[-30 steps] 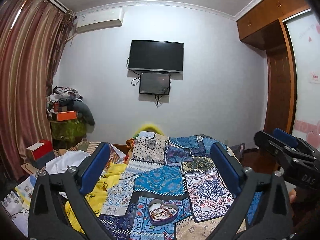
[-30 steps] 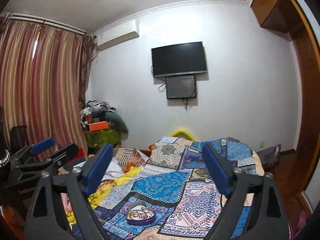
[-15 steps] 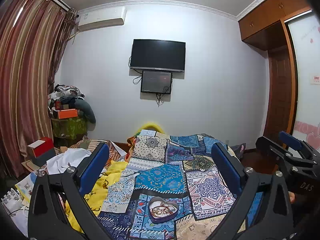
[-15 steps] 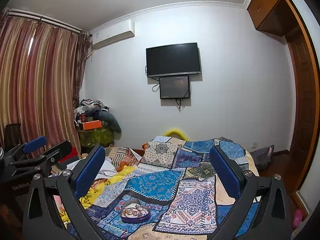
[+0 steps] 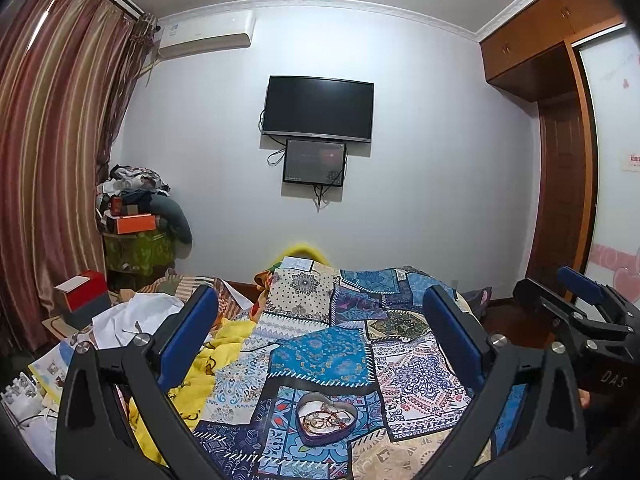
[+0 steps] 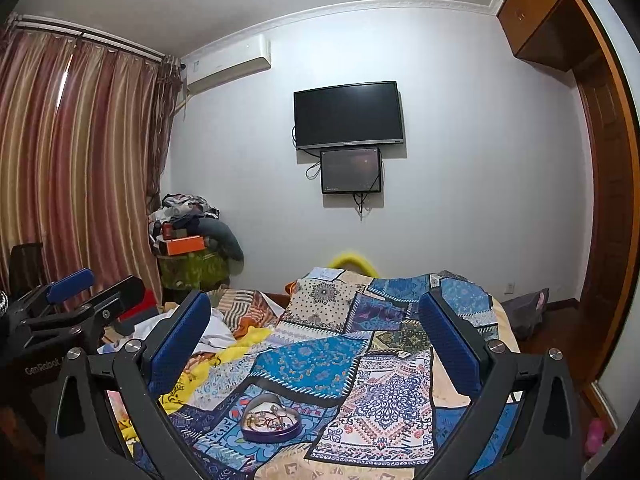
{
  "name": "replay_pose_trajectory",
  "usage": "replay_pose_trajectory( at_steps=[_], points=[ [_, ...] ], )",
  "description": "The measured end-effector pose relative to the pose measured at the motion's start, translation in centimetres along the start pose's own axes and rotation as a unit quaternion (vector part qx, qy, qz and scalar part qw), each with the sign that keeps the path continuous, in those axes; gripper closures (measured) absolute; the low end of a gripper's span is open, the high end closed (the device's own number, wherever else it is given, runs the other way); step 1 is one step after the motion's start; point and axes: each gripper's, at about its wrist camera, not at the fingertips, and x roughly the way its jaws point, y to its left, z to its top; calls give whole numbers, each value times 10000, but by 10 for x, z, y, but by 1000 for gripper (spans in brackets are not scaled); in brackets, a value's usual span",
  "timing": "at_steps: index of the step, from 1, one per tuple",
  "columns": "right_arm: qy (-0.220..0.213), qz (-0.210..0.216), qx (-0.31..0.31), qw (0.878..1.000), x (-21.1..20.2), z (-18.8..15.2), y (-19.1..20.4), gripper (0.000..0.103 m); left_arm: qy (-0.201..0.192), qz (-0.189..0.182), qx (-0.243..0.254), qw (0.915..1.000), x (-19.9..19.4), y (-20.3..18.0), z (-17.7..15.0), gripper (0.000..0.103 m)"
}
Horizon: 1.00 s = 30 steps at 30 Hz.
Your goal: Organize jewelry
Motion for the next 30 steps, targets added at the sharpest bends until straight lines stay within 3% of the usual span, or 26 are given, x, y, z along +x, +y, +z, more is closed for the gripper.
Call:
replay_pose_trajectory(
  at_steps=[30],
  points=[
    [83,-6,47,10000,1,-1,-3,0,83,-233,-34,9997,4,5,-3,0]
  ],
)
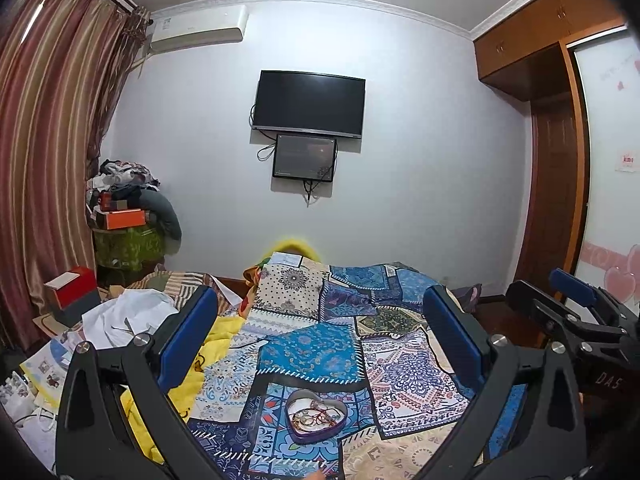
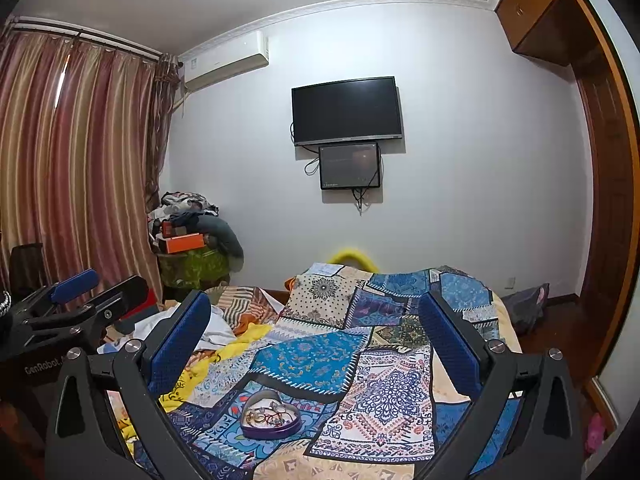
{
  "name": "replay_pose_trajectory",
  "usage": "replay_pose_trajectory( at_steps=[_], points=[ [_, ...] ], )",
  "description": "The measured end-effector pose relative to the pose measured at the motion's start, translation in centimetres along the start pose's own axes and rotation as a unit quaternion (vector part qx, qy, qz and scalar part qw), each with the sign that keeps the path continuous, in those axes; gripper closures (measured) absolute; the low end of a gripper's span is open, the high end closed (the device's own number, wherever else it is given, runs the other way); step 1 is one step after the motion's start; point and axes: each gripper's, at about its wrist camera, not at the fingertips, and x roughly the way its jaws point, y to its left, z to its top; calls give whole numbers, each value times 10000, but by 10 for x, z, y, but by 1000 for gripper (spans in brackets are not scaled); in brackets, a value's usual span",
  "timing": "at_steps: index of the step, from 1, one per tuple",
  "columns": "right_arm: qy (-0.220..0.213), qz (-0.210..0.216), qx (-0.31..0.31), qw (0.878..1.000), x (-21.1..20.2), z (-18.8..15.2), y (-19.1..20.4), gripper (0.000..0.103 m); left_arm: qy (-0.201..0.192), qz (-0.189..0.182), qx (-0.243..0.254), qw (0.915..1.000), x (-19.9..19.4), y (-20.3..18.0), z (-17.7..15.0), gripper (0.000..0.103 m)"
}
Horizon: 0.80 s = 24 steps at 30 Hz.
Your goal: Organize jewelry
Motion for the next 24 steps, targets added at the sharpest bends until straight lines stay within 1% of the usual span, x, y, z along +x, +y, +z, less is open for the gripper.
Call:
replay_pose_trajectory(
  at_steps=[24],
  points=[
    [87,29,34,10000,4,-3,-2,0,67,-1,8,10000,3,4,-5,0]
  ],
)
